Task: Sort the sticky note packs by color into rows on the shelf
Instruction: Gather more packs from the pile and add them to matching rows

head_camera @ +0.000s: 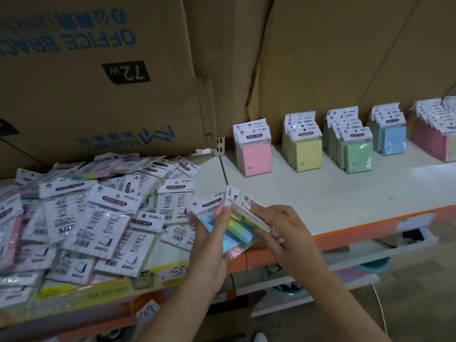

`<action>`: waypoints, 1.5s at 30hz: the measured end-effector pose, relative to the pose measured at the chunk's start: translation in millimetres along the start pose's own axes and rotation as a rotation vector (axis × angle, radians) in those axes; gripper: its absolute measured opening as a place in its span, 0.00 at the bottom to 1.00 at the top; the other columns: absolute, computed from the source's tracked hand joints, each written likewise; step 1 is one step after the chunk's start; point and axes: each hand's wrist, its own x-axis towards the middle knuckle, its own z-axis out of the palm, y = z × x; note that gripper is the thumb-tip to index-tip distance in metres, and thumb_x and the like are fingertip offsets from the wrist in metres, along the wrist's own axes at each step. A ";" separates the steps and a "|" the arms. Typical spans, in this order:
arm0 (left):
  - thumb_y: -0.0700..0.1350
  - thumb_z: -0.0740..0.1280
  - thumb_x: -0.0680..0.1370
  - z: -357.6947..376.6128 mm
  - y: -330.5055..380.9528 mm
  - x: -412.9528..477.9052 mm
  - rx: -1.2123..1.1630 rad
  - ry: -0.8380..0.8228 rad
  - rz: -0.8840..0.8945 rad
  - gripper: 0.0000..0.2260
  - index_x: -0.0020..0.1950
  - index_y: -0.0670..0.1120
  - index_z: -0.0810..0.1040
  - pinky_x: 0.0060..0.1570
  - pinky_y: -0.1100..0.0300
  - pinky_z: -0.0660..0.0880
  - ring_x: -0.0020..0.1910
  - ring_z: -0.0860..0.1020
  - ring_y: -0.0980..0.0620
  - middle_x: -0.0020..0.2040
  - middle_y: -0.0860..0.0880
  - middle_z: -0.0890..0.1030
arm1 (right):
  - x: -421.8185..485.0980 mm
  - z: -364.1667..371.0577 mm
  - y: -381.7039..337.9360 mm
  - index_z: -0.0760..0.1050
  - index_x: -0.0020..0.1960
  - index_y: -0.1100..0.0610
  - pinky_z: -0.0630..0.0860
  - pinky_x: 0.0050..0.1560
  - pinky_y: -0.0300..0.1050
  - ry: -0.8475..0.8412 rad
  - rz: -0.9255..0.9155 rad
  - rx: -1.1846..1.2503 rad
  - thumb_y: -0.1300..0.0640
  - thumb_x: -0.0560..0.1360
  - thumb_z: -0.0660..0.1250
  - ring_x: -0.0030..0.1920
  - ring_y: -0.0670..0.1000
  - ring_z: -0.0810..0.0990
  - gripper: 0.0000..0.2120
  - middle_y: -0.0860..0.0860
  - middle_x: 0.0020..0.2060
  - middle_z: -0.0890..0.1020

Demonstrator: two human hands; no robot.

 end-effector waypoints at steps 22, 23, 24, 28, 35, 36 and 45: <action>0.48 0.72 0.70 36.4 -24.6 -11.9 0.016 0.119 0.219 0.20 0.62 0.53 0.75 0.32 0.56 0.80 0.46 0.86 0.49 0.50 0.49 0.86 | 47.7 -82.1 87.5 0.77 0.50 0.55 0.73 0.46 0.36 -0.533 0.464 0.442 0.52 0.79 0.67 0.45 0.41 0.79 0.07 0.43 0.43 0.82; 0.48 0.71 0.71 38.3 -26.2 -12.8 0.011 0.134 0.240 0.19 0.61 0.55 0.75 0.32 0.57 0.80 0.46 0.86 0.50 0.50 0.51 0.86 | 46.3 -81.3 88.9 0.77 0.49 0.57 0.72 0.46 0.37 -0.520 0.488 0.448 0.52 0.79 0.67 0.44 0.41 0.79 0.08 0.44 0.42 0.82; 0.48 0.71 0.73 40.3 -27.7 -13.3 0.010 0.141 0.250 0.17 0.61 0.56 0.75 0.33 0.58 0.80 0.47 0.85 0.52 0.50 0.53 0.86 | 44.9 -80.0 89.1 0.78 0.48 0.57 0.72 0.46 0.38 -0.495 0.520 0.459 0.52 0.79 0.68 0.44 0.40 0.79 0.08 0.44 0.42 0.83; 0.51 0.71 0.70 51.9 -34.6 -18.2 -0.062 0.118 0.157 0.20 0.61 0.53 0.75 0.36 0.54 0.79 0.47 0.85 0.50 0.50 0.50 0.86 | 39.5 -71.5 77.9 0.79 0.49 0.57 0.76 0.38 0.35 -0.383 0.612 0.530 0.50 0.78 0.69 0.39 0.45 0.83 0.10 0.52 0.43 0.85; 0.47 0.73 0.69 49.9 -42.2 -21.6 -0.097 0.049 0.104 0.25 0.65 0.47 0.75 0.36 0.51 0.82 0.49 0.85 0.42 0.56 0.42 0.84 | 46.0 -78.2 61.8 0.78 0.48 0.51 0.74 0.37 0.33 -0.468 0.522 0.341 0.51 0.76 0.72 0.37 0.43 0.80 0.05 0.43 0.38 0.82; 0.47 0.73 0.68 48.6 -42.3 -20.4 -0.085 0.054 0.101 0.24 0.64 0.47 0.76 0.37 0.51 0.82 0.48 0.85 0.44 0.54 0.43 0.85 | 50.0 -82.9 61.2 0.77 0.48 0.50 0.73 0.37 0.34 -0.484 0.503 0.256 0.51 0.76 0.72 0.37 0.42 0.79 0.04 0.43 0.38 0.81; 0.51 0.74 0.64 52.5 -47.4 -20.6 0.169 -0.039 0.000 0.20 0.53 0.46 0.76 0.33 0.51 0.80 0.42 0.86 0.47 0.41 0.47 0.87 | 79.0 -98.5 41.7 0.71 0.64 0.43 0.75 0.50 0.49 -0.583 0.250 -0.094 0.52 0.74 0.74 0.53 0.53 0.77 0.22 0.52 0.55 0.81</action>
